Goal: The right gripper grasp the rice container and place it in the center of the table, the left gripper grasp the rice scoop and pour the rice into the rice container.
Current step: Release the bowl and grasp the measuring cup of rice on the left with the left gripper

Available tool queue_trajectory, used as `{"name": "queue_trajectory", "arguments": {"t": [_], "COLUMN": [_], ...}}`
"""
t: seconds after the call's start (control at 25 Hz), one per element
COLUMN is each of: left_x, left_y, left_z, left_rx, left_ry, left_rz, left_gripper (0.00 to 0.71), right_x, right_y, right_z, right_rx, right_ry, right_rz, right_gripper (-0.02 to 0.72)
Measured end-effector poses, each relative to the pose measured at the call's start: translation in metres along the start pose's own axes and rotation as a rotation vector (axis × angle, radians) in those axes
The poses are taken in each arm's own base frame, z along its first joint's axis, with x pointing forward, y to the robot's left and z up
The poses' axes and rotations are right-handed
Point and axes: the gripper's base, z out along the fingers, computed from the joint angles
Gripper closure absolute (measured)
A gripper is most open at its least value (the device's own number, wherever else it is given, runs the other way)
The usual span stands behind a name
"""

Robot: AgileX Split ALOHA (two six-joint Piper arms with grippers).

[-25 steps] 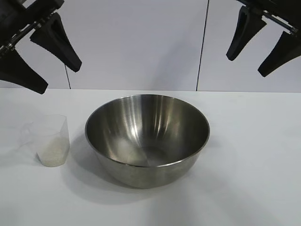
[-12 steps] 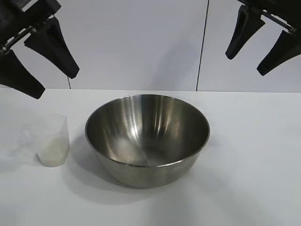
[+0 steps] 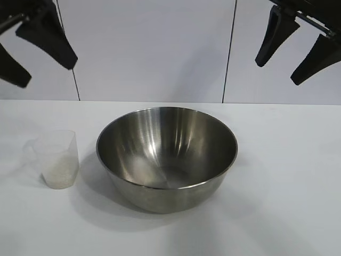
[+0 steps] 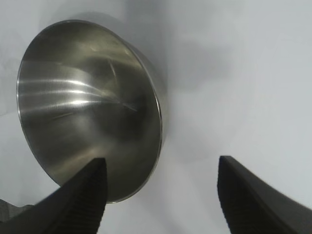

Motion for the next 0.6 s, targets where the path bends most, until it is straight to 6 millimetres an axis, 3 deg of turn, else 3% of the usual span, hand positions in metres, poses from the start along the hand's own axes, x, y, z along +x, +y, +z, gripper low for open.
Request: {"name": "queue_trajectory", "arguments": {"t": [0.24, 0.6], "left_x": [0.009, 0.074], "left_y": [0.001, 0.033], "left_z": [-0.026, -0.001], "left_rx": [-0.102, -0.252], "left_ry": [-0.171, -0.341], "left_rz": [0.08, 0.033], "left_gripper": [0.107, 0.107], "right_x": [0.0, 0.0], "right_y": [0.0, 0.0], "right_z": [0.0, 0.0], "right_rx": [0.0, 0.0], "right_ry": [-0.004, -0.005], "right_rz": [0.0, 0.0], "right_gripper": [0.252, 0.252]}}
